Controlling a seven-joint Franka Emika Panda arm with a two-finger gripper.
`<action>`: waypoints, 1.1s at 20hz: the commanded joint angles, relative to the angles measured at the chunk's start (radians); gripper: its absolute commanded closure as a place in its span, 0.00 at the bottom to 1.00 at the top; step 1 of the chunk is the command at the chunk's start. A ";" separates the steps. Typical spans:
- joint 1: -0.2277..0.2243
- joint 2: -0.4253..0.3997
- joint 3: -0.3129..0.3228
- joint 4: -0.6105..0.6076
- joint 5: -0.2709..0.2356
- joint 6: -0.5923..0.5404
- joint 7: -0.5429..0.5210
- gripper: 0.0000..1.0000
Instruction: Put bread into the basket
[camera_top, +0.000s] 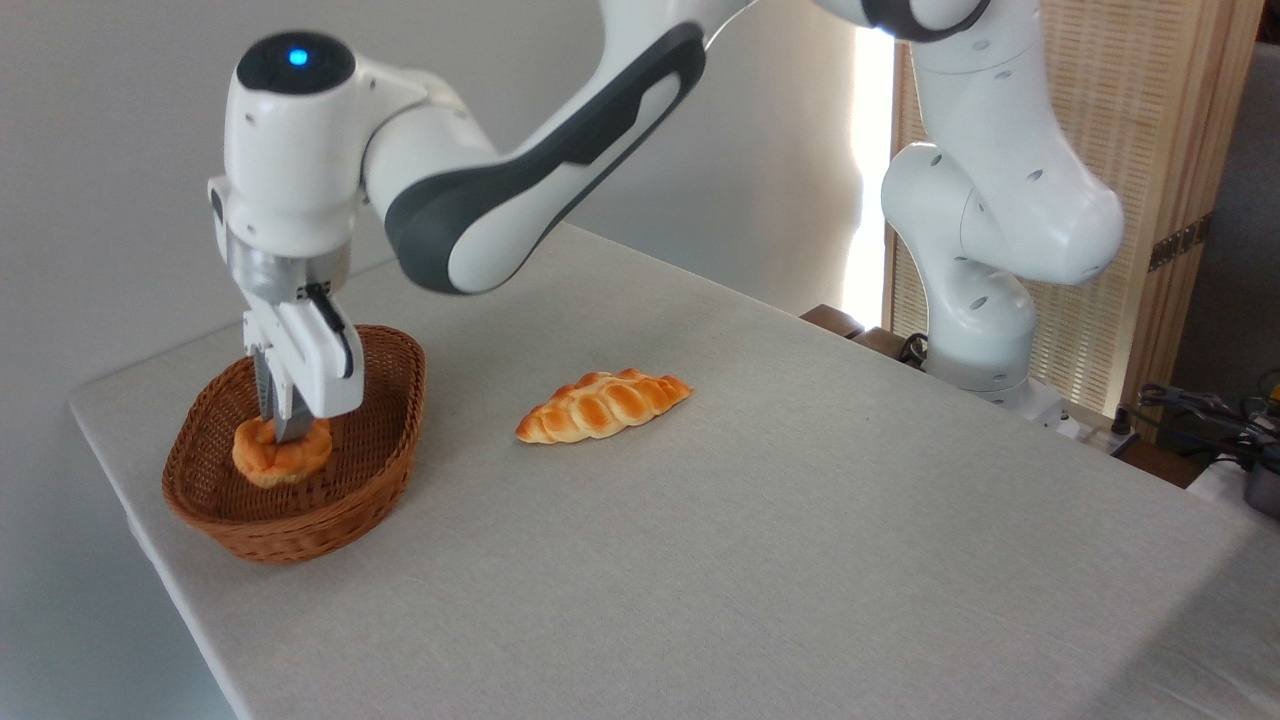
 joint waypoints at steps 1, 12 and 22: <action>0.009 0.013 -0.004 0.025 -0.007 0.002 -0.014 0.14; 0.012 0.013 0.003 0.025 -0.002 -0.009 -0.006 0.00; 0.012 -0.101 0.082 0.031 0.061 -0.205 -0.002 0.00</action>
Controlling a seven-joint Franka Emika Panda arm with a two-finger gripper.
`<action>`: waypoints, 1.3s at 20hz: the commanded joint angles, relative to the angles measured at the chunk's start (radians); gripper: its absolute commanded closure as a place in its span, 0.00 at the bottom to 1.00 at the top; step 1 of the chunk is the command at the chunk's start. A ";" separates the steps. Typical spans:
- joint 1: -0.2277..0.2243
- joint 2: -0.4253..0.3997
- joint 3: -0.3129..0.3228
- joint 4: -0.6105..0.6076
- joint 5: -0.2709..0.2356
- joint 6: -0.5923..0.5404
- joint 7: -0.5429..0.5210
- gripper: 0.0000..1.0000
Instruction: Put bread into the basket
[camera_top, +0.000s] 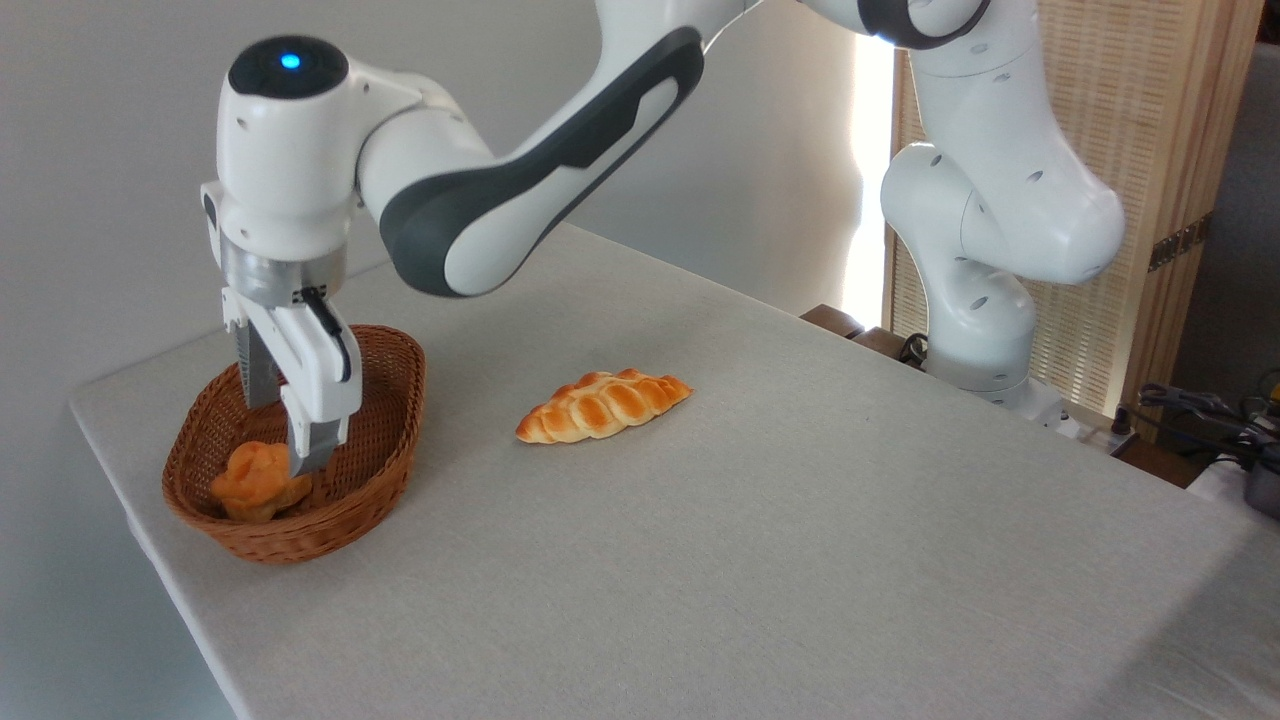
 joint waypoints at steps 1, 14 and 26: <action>0.001 -0.114 0.089 0.006 0.047 -0.192 0.009 0.00; -0.016 -0.331 0.258 0.006 0.247 -0.521 0.029 0.00; -0.054 -0.334 0.293 0.006 0.325 -0.584 0.027 0.00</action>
